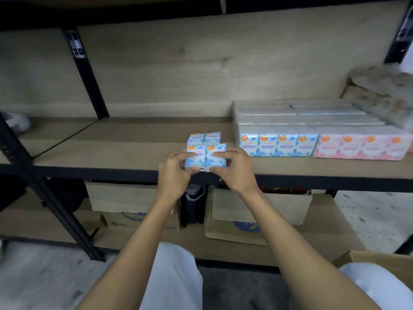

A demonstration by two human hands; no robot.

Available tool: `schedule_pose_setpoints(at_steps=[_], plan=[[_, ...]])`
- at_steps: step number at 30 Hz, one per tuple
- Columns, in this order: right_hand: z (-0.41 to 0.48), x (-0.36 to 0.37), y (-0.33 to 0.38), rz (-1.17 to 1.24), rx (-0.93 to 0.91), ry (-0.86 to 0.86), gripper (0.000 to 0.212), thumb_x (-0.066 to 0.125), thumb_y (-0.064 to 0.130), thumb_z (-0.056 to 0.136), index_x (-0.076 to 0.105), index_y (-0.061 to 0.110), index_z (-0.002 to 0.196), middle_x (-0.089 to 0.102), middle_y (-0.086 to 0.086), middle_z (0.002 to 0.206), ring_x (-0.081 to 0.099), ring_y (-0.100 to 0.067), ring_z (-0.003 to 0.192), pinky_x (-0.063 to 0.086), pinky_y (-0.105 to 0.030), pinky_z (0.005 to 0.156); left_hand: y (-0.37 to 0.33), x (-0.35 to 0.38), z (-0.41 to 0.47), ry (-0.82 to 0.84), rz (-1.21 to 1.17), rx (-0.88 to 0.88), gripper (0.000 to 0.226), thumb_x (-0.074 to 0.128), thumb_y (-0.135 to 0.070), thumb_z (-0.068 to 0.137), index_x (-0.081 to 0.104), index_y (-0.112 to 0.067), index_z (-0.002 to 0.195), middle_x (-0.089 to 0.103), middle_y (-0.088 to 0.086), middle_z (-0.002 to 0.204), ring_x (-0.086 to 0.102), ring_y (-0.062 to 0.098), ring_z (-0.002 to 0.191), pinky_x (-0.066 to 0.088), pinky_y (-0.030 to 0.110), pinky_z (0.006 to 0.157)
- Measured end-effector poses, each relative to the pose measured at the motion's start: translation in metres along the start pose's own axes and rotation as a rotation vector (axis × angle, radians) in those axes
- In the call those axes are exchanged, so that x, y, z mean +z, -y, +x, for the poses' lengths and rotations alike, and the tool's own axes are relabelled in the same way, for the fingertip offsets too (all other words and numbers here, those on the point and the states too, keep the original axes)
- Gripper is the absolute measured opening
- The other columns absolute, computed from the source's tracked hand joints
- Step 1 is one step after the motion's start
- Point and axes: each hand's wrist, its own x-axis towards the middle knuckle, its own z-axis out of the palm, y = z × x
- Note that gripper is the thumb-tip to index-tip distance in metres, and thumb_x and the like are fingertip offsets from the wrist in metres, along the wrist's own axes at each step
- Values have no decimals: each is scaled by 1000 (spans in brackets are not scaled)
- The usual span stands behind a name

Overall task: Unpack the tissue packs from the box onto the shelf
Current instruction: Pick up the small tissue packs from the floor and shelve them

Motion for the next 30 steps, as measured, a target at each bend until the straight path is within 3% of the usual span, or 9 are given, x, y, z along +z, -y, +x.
schedule_pose_setpoints(at_steps=[2,8,12,18,23,30], plan=[[14,7,-4,-33,16,25,47,83,26,67,70,18,112,60,-3,120,57,-16,108,47,-32,98,2,1,11,31,11,-24,42,82,-9,71,71,-14,111,66,3,119,59,2,80,36,-6,68],[37,19,-9,-66,77,62,48,82,30,69,69,17,113,62,-4,120,57,-16,106,45,-23,93,13,1,34,96,27,-120,42,83,-12,70,71,-18,110,73,2,99,65,8,79,40,2,71],[46,22,-10,-95,81,83,47,80,31,72,68,17,116,60,-5,119,57,-17,103,42,-19,89,17,2,45,111,32,-162,42,83,-13,71,71,-19,111,72,4,103,64,10,85,42,13,80],[53,23,-11,-99,85,101,47,80,32,72,69,18,115,61,-5,120,57,-17,105,42,-21,94,21,5,54,117,43,-174,42,83,-15,71,72,-19,111,71,4,107,63,9,89,45,14,85],[56,22,-10,-97,75,119,47,80,30,72,69,16,115,62,-5,122,56,-16,111,41,-23,98,23,8,58,122,64,-172,42,82,-15,72,71,-19,112,70,3,111,60,6,87,42,10,78],[59,23,-12,-103,84,125,48,81,32,70,69,18,114,62,-4,122,56,-17,110,43,-27,100,28,10,62,114,76,-169,42,83,-19,72,70,-24,111,71,1,107,62,9,88,46,19,84]])
